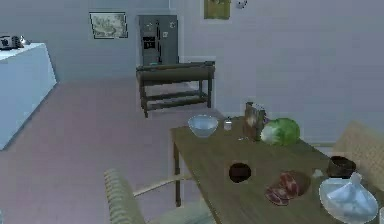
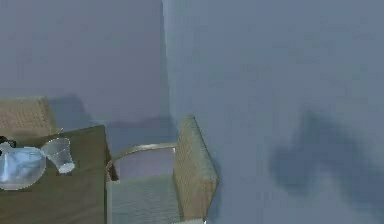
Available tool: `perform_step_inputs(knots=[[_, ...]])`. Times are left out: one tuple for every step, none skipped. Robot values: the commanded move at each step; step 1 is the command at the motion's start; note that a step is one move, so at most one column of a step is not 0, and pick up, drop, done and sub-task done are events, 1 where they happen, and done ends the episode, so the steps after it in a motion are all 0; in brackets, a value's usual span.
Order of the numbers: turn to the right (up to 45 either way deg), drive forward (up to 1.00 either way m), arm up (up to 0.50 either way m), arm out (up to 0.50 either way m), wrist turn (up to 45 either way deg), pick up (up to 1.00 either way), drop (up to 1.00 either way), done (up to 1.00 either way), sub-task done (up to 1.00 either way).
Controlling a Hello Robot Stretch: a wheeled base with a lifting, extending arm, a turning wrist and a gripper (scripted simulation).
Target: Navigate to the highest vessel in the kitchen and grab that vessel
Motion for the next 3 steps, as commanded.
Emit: perform_step_inputs(knots=[[-42.0,0.0,0.0,0.0,0.0,0.0,0.0,0.0,0.0],[0.0,0.0,0.5,0.0,0.0,0.0,0.0,0.0,0.0],[0.0,0.0,0.38,0.0,0.0,0.0,0.0,0.0,0.0]])
